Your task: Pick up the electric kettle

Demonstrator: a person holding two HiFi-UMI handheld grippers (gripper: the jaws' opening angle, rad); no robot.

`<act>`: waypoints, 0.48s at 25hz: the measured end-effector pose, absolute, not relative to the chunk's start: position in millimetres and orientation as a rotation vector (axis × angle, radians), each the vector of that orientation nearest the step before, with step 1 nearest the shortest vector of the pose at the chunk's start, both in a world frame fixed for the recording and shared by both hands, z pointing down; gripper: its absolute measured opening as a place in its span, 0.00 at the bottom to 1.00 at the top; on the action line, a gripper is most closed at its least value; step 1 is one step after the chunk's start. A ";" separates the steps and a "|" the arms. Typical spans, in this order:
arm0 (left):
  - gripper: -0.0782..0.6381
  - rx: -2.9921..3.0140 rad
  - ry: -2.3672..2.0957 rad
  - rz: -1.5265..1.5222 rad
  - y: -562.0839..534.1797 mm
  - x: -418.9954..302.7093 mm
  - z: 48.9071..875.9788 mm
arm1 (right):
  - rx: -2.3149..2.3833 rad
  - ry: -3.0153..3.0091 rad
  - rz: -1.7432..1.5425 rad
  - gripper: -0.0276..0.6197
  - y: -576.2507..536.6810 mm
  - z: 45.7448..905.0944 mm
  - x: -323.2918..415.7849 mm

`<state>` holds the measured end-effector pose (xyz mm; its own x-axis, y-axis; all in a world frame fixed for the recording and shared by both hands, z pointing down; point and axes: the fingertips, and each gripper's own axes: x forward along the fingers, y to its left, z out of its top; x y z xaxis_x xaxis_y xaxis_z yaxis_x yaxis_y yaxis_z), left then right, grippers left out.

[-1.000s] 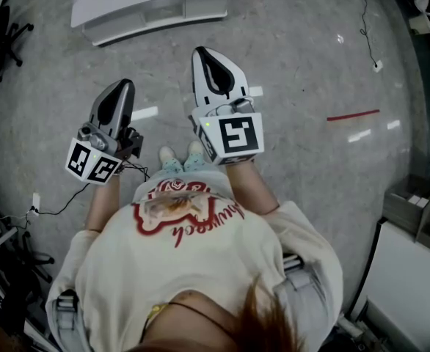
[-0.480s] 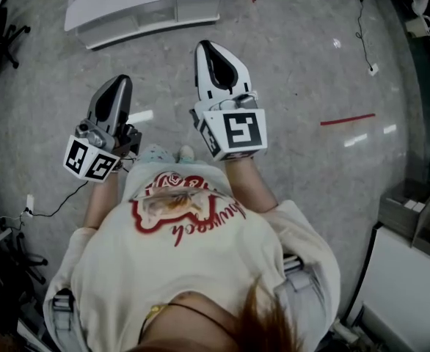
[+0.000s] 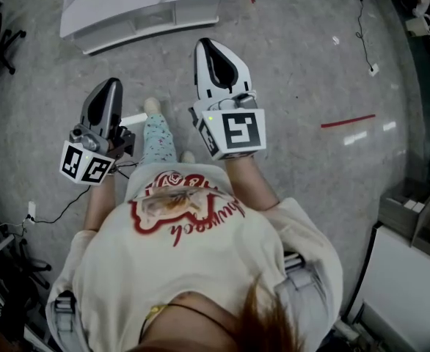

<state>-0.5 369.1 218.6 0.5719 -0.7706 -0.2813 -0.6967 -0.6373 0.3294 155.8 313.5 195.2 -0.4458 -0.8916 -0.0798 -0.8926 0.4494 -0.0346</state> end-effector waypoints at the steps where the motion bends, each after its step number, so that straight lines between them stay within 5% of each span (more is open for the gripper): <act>1: 0.13 2.615 -1.241 -0.601 358.5 -4.7 221.8 | -1.606 2.600 0.029 0.07 302.8 196.1 151.7; 12: 0.13 2.655 -1.228 -0.557 184.8 -68.3 218.0 | -1.580 2.596 0.066 0.07 130.5 186.1 78.3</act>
<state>-68.3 184.8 218.0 0.5927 -0.7607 -0.2645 -0.6999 -0.6490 0.2983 78.3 130.5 186.1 -0.4561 -0.8832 -0.1091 -0.8876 0.4603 -0.0156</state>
